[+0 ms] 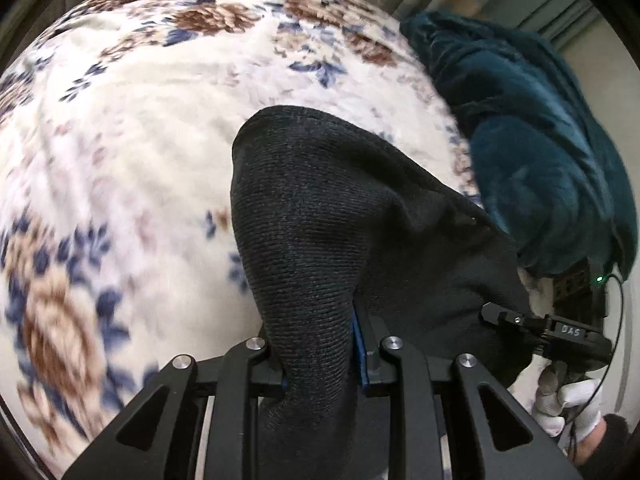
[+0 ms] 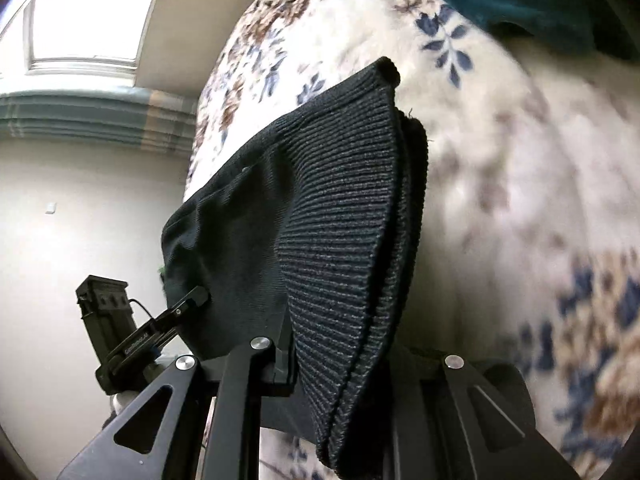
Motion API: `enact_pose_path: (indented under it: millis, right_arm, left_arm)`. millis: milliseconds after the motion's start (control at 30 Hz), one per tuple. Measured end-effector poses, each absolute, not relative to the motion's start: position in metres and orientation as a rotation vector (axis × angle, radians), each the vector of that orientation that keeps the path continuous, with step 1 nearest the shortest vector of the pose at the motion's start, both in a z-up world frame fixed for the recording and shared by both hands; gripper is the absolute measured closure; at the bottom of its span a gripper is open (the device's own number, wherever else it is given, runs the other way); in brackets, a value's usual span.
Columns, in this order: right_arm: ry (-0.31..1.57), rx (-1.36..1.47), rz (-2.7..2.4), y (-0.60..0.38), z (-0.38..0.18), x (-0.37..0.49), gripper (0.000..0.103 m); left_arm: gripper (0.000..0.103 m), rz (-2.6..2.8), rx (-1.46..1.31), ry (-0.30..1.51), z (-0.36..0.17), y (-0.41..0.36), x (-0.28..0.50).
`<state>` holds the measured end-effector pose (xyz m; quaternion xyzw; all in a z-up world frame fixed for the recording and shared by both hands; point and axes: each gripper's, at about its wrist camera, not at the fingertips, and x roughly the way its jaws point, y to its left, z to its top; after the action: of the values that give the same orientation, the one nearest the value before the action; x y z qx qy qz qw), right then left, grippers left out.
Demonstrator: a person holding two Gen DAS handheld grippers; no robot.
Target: Fold small clothes
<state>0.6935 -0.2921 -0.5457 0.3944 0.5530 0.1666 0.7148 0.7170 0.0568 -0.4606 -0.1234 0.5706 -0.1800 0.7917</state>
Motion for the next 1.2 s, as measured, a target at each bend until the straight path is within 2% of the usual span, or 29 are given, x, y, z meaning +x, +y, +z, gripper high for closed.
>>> enact_pose_path:
  millis: [167, 300, 367, 400, 433, 467, 500, 533, 567, 733, 900, 1200]
  right_arm:
    - [1.249, 0.892, 0.300, -0.293, -0.575, 0.711, 0.086]
    - [1.293, 0.792, 0.228, -0.289, -0.575, 0.710, 0.083]
    - [1.312, 0.643, 0.159, -0.278, -0.563, 0.711, 0.065]
    - [1.315, 0.549, 0.107, -0.274, -0.554, 0.707, 0.063]
    - [1.310, 0.491, 0.074, -0.269, -0.548, 0.705, 0.057]
    - [1.303, 0.438, 0.035, -0.266, -0.541, 0.701, 0.041]
    - [1.291, 0.372, -0.016, -0.262, -0.531, 0.695, 0.033]
    - [1.280, 0.333, -0.044, -0.257, -0.525, 0.696, 0.015]
    - [1.257, 0.267, -0.087, -0.252, -0.515, 0.689, 0.000]
    - [1.192, 0.047, -0.204, -0.232, -0.474, 0.660, 0.000]
    - [1.154, 0.065, -0.203, -0.218, -0.424, 0.622, 0.000]
    - [1.042, 0.077, -0.176, -0.198, -0.287, 0.513, 0.000]
  left_arm:
    - [0.079, -0.381, -0.168, 1.283, -0.490, 0.052, 0.739]
    - [0.074, -0.360, -0.157, 1.292, -0.489, 0.051, 0.737]
    - [0.067, -0.302, -0.132, 1.285, -0.481, 0.050, 0.733]
    - [0.064, -0.274, -0.119, 1.272, -0.477, 0.049, 0.729]
    - [0.057, -0.228, -0.083, 1.259, -0.472, 0.048, 0.726]
    - [0.046, -0.190, -0.045, 1.239, -0.465, 0.047, 0.719]
    - [0.037, -0.160, -0.014, 1.213, -0.458, 0.046, 0.713]
    - [0.022, -0.131, 0.010, 1.197, -0.453, 0.046, 0.709]
    - [0.019, -0.105, 0.021, 1.184, -0.446, 0.046, 0.702]
    - [0.017, -0.013, 0.064, 1.130, -0.413, 0.041, 0.663]
    - [0.017, 0.022, 0.080, 1.091, -0.370, 0.033, 0.617]
    - [0.017, 0.019, 0.091, 0.992, -0.250, 0.034, 0.518]
